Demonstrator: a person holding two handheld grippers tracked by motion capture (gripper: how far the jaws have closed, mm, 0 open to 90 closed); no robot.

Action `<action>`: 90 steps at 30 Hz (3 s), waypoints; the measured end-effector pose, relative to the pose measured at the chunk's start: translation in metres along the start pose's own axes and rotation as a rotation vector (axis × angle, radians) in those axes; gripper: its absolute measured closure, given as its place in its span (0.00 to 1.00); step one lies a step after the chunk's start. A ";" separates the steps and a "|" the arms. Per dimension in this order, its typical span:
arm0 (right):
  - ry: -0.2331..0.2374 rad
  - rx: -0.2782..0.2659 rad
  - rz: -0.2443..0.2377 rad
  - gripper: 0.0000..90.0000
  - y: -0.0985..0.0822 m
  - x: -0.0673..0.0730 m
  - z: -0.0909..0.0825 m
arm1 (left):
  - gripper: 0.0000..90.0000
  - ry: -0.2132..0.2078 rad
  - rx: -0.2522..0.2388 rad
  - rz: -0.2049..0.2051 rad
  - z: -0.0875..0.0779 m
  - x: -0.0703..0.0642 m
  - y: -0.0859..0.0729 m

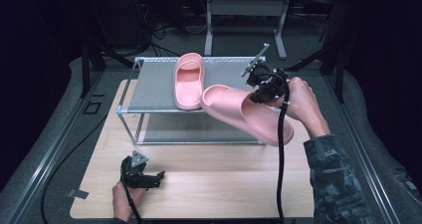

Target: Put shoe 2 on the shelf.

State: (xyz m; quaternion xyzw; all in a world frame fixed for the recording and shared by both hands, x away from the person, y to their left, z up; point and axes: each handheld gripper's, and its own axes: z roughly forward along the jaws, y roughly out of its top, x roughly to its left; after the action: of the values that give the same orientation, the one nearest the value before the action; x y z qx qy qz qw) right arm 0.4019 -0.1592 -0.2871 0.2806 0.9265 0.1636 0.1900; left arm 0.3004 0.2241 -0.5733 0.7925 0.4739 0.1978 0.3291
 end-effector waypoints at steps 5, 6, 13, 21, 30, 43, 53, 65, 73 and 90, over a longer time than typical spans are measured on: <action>-0.042 0.023 0.062 0.93 0.008 -0.005 0.004 | 0.01 0.002 0.000 0.002 0.000 0.000 0.000; -0.048 0.026 0.074 0.93 0.009 -0.006 0.005 | 0.01 0.002 0.000 0.002 0.000 0.000 0.000; -0.083 0.067 0.143 0.93 0.021 -0.016 0.015 | 0.01 0.002 0.000 0.002 0.000 0.000 0.000; -0.136 0.086 0.208 0.93 0.032 -0.023 0.025 | 0.01 0.002 0.000 0.001 0.000 0.000 0.000; -0.160 0.129 0.292 0.93 0.048 -0.034 0.043 | 0.01 0.001 0.002 0.001 0.000 0.000 0.000; -0.195 0.178 0.505 0.93 0.068 -0.060 0.081 | 0.01 0.002 0.001 -0.001 0.000 0.000 0.000; -0.222 0.085 0.621 0.88 0.075 -0.070 0.102 | 0.02 0.003 0.000 -0.002 -0.001 0.000 0.000; -0.257 -0.035 0.455 0.83 0.038 -0.043 0.056 | 0.02 0.003 0.000 -0.002 -0.001 0.000 0.000; -0.193 0.020 0.450 0.91 -0.003 -0.034 0.066 | 0.02 0.004 0.000 -0.002 -0.001 0.000 0.000; -0.085 -0.078 0.454 0.92 0.021 -0.017 0.082 | 0.02 0.004 0.000 -0.002 -0.001 0.000 0.000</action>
State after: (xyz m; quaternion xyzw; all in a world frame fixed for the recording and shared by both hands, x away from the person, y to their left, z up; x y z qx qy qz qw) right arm 0.4611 -0.1369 -0.3453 0.4808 0.8238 0.2257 0.1980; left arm 0.2999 0.2240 -0.5730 0.7914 0.4755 0.1991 0.3285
